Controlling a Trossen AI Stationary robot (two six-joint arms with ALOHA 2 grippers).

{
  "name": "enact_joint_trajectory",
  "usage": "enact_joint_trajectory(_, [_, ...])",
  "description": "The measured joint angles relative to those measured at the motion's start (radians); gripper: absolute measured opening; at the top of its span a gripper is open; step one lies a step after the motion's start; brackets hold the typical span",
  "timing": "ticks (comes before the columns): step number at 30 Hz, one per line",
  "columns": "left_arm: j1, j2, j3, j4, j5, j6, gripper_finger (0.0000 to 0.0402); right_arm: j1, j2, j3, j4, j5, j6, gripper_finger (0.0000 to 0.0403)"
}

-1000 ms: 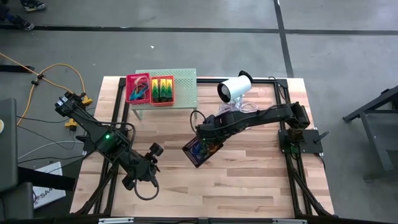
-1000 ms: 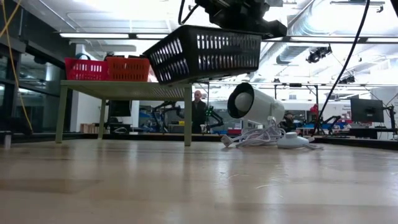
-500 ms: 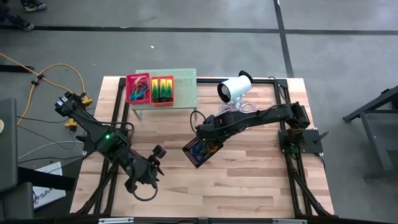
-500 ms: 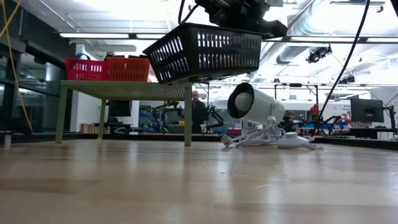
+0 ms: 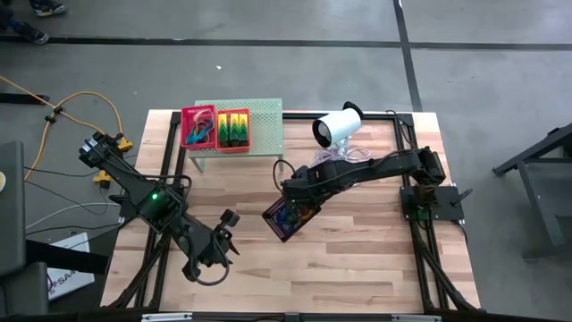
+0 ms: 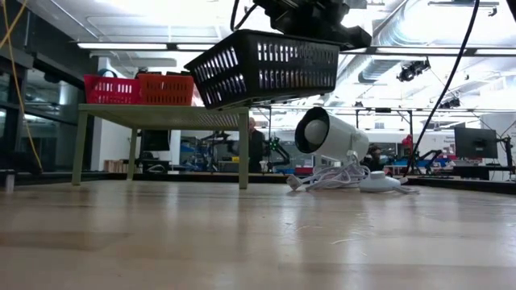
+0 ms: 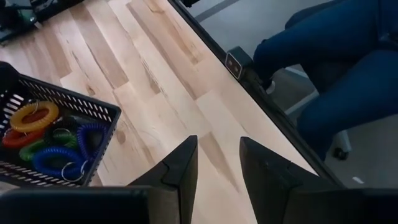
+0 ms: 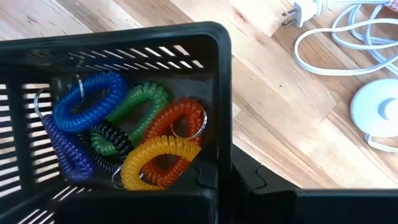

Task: Pick & Place Office Desk Supplies
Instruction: Put the black basket on the shelf

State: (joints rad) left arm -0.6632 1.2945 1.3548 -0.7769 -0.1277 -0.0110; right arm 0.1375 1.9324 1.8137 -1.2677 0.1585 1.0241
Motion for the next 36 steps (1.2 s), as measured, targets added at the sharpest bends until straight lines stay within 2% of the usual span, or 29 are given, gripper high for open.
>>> enact_joint_trajectory(24, [0.000,0.000,0.000,0.018,-0.008,-0.060,0.0113,0.000,0.000,0.000,0.000,-0.003,-0.001,0.0003])
enact_joint_trajectory(31, [0.033,0.030,0.001,0.033,-0.181,-0.102,0.0113,0.000,0.000,0.000,0.001,-0.004,-0.008,0.0003])
enact_joint_trajectory(36, [0.079,0.052,0.001,0.044,-0.192,-0.093,0.0113,0.000,0.000,0.000,0.008,-0.004,-0.025,0.0003])
